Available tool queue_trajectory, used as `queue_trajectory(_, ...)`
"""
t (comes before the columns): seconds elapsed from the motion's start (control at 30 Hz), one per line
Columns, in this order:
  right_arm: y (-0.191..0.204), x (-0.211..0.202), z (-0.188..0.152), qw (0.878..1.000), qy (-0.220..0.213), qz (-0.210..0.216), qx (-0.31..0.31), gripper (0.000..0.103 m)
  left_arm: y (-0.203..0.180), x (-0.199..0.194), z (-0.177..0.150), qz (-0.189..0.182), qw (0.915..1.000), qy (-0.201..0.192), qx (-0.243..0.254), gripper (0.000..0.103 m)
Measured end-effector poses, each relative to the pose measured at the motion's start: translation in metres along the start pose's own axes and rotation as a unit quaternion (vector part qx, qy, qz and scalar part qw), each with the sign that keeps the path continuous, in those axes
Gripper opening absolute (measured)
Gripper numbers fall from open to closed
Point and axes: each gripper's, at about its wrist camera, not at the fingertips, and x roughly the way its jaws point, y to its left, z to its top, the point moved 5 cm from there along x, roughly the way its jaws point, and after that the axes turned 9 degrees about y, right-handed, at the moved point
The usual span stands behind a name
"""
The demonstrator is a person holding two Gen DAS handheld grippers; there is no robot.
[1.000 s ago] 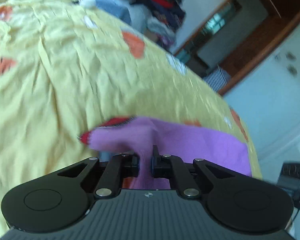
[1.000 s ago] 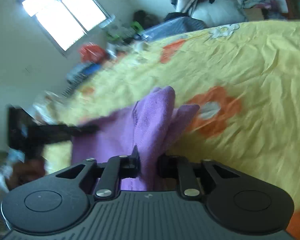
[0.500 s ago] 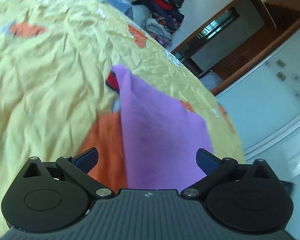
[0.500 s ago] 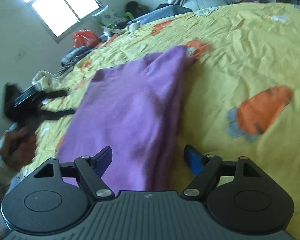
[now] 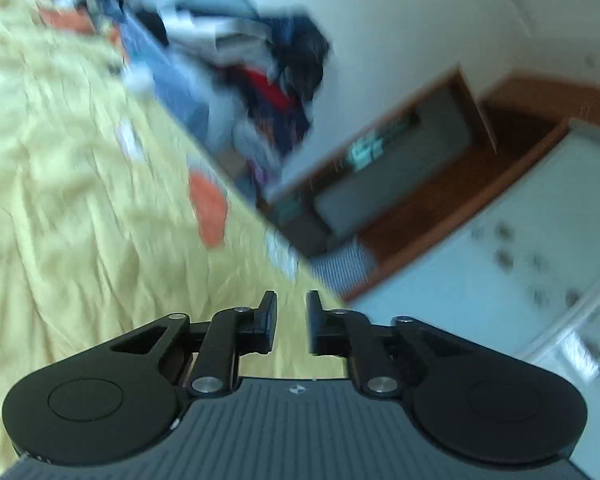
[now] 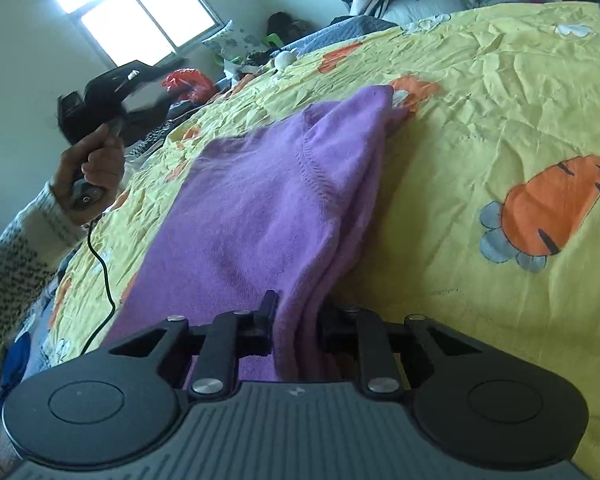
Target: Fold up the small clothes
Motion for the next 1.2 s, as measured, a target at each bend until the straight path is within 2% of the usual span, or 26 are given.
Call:
queue_trajectory(0.03, 0.001, -0.003, 0.002, 1.0, 0.002, -0.009, -0.001, 0.023, 0.005, -0.008, 0.001, 0.056, 0.9983, -0.006, 0.013, 0.101)
queue_trajectory(0.07, 0.005, -0.008, 0.003, 0.999, -0.002, -0.03, -0.014, 0.024, 0.008, -0.017, 0.0, 0.101, 0.9946, -0.011, 0.024, 0.094)
queue_trajectory(0.1, 0.012, -0.015, 0.004, 0.998, -0.014, -0.058, -0.031, 0.024, 0.01, -0.024, -0.006, 0.115, 0.9931, 0.005, 0.022, 0.099)
queue_trajectory(0.17, 0.025, -0.026, 0.013, 0.993, -0.036, -0.092, -0.061, 0.024, 0.003, -0.029, -0.031, 0.09, 0.9941, 0.058, 0.014, 0.103)
queue_trajectory(0.2, 0.031, -0.027, 0.02, 0.993, -0.039, -0.093, -0.069, 0.028, -0.006, -0.031, -0.048, 0.085, 0.9928, 0.08, 0.024, 0.103)
queue_trajectory(0.23, 0.036, -0.022, 0.028, 0.992, -0.036, -0.096, -0.074, 0.05, -0.019, -0.032, -0.067, 0.095, 0.9903, 0.092, 0.041, 0.103)
queue_trajectory(0.27, 0.042, -0.015, 0.037, 0.99, -0.034, -0.108, -0.083, 0.067, -0.029, -0.034, -0.088, 0.111, 0.9874, 0.097, 0.058, 0.103)
queue_trajectory(0.3, 0.047, -0.008, 0.045, 0.986, -0.04, -0.131, -0.097, 0.094, -0.041, -0.039, -0.112, 0.118, 0.985, 0.103, 0.073, 0.103)
queue_trajectory(0.33, 0.053, 0.001, 0.053, 0.981, -0.043, -0.153, -0.115, 0.101, -0.052, -0.037, -0.133, 0.119, 0.9834, 0.109, 0.083, 0.103)
queue_trajectory(0.37, 0.058, 0.01, 0.058, 0.975, -0.04, -0.17, -0.135, 0.099, -0.061, -0.035, -0.155, 0.124, 0.9807, 0.119, 0.093, 0.103)
queue_trajectory(0.43, 0.068, 0.029, 0.068, 0.965, -0.024, -0.201, -0.166, 0.099, -0.076, -0.036, -0.195, 0.157, 0.9725, 0.121, 0.122, 0.103)
queue_trajectory(0.47, 0.069, 0.038, 0.071, 0.964, -0.009, -0.203, -0.17, 0.099, -0.083, -0.034, -0.211, 0.176, 0.9667, 0.12, 0.142, 0.103)
queue_trajectory(0.57, 0.065, 0.061, 0.076, 0.954, 0.026, -0.24, -0.177, 0.097, -0.088, -0.031, -0.242, 0.247, 0.9441, 0.106, 0.191, 0.103)
queue_trajectory(0.63, 0.06, 0.07, 0.075, 0.956, 0.033, -0.235, -0.174, 0.099, -0.076, -0.026, -0.249, 0.29, 0.9292, 0.119, 0.196, 0.103)
queue_trajectory(0.7, 0.055, 0.07, 0.076, 0.959, 0.034, -0.234, -0.158, 0.101, -0.058, -0.028, -0.249, 0.274, 0.937, 0.134, 0.17, 0.103)
queue_trajectory(0.77, 0.058, 0.066, 0.074, 0.959, 0.028, -0.235, -0.154, 0.101, -0.059, -0.039, -0.25, 0.288, 0.9313, 0.131, 0.18, 0.103)
queue_trajectory(0.87, 0.063, 0.059, 0.066, 0.956, 0.024, -0.244, -0.163, 0.102, -0.063, -0.06, -0.252, 0.28, 0.9376, 0.131, 0.16, 0.103)
queue_trajectory(1.03, 0.077, 0.046, 0.053, 0.956, 0.029, -0.239, -0.168, 0.102, -0.069, -0.087, -0.265, 0.277, 0.9422, 0.129, 0.137, 0.103)
queue_trajectory(1.2, 0.083, 0.036, 0.033, 0.952, 0.034, -0.254, -0.169, 0.102, -0.073, -0.09, -0.287, 0.282, 0.9401, 0.141, 0.129, 0.103)
